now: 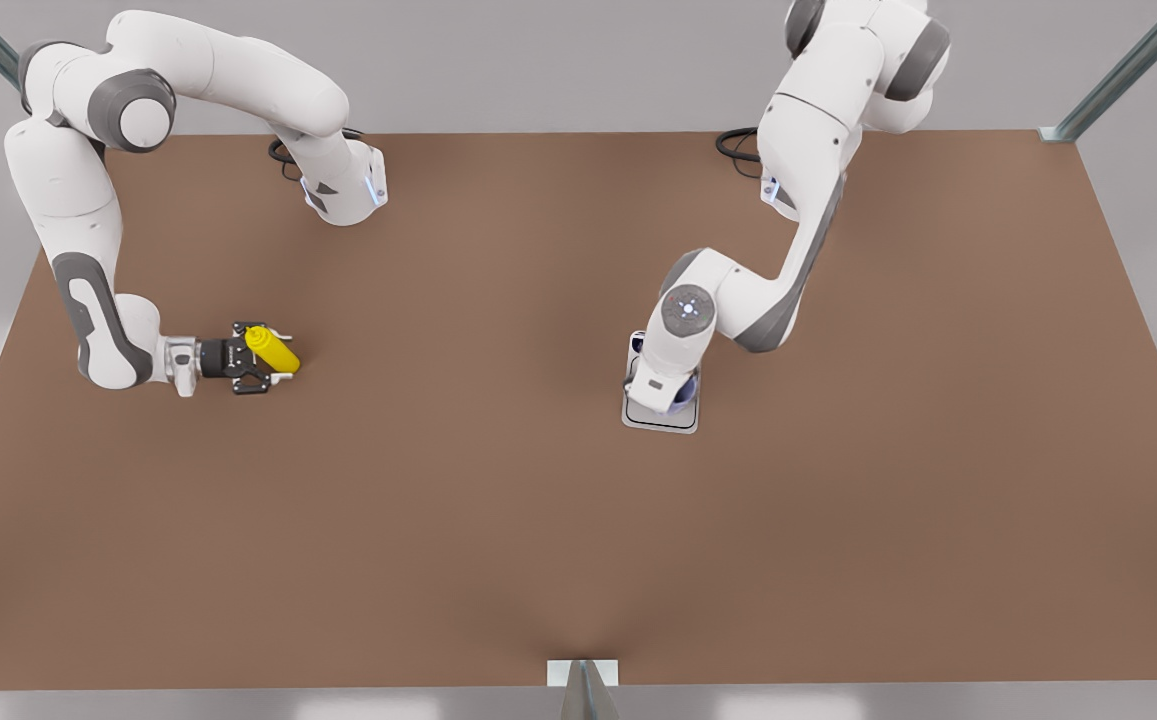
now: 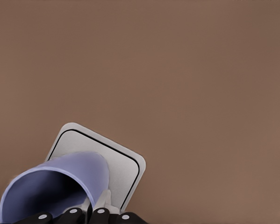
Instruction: Move cup to the weight, pick up sauce bottle, pour sauce
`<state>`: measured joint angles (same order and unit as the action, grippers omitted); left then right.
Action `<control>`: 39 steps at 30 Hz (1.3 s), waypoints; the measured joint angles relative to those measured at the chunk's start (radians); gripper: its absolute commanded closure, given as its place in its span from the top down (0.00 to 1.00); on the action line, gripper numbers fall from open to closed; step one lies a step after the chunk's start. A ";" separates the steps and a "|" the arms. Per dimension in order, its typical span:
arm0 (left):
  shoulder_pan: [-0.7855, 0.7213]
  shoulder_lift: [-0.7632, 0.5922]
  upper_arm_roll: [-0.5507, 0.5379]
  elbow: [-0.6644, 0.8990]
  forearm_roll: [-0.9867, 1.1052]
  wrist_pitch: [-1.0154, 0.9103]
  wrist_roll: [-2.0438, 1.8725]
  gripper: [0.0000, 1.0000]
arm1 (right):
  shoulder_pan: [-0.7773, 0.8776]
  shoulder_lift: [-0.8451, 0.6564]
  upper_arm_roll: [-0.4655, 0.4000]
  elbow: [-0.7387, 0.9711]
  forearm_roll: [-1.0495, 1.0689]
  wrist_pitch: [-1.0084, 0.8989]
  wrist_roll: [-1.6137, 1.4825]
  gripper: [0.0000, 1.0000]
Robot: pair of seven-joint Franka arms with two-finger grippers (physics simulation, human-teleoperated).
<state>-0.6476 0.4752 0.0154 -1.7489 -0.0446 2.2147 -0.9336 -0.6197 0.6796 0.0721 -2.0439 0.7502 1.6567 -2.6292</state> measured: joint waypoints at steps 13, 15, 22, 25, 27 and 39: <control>-0.007 0.012 0.000 0.023 -0.055 -0.026 -0.006 0.55 | -0.002 -0.005 0.001 0.042 0.001 -0.050 0.077 0.55; -0.007 -0.005 0.001 0.025 -0.056 -0.054 -0.003 0.55 | 0.001 -0.043 0.015 0.096 -0.001 -0.096 0.214 0.55; 0.008 -0.156 0.264 0.133 -0.109 -0.323 0.242 0.58 | 0.324 -0.178 0.029 0.343 0.001 0.032 0.850 0.55; 0.013 -0.157 0.661 0.135 -0.200 -0.414 0.663 0.69 | 0.585 -0.181 0.024 0.472 -0.049 0.205 1.236 0.55; 0.014 -0.138 0.858 0.150 -0.263 -0.463 0.876 1.00 | 0.780 -0.182 0.023 0.521 -0.179 0.342 1.515 0.55; 0.539 -0.293 0.057 0.362 -0.024 -0.764 0.855 1.00 | 1.393 -0.173 0.028 0.540 -1.372 0.388 2.423 0.55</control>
<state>-0.1089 0.1824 0.0725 -1.3868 -0.0683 1.4509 -0.0787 0.7730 0.5069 0.1000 -1.5040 -0.6219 2.0444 -0.2061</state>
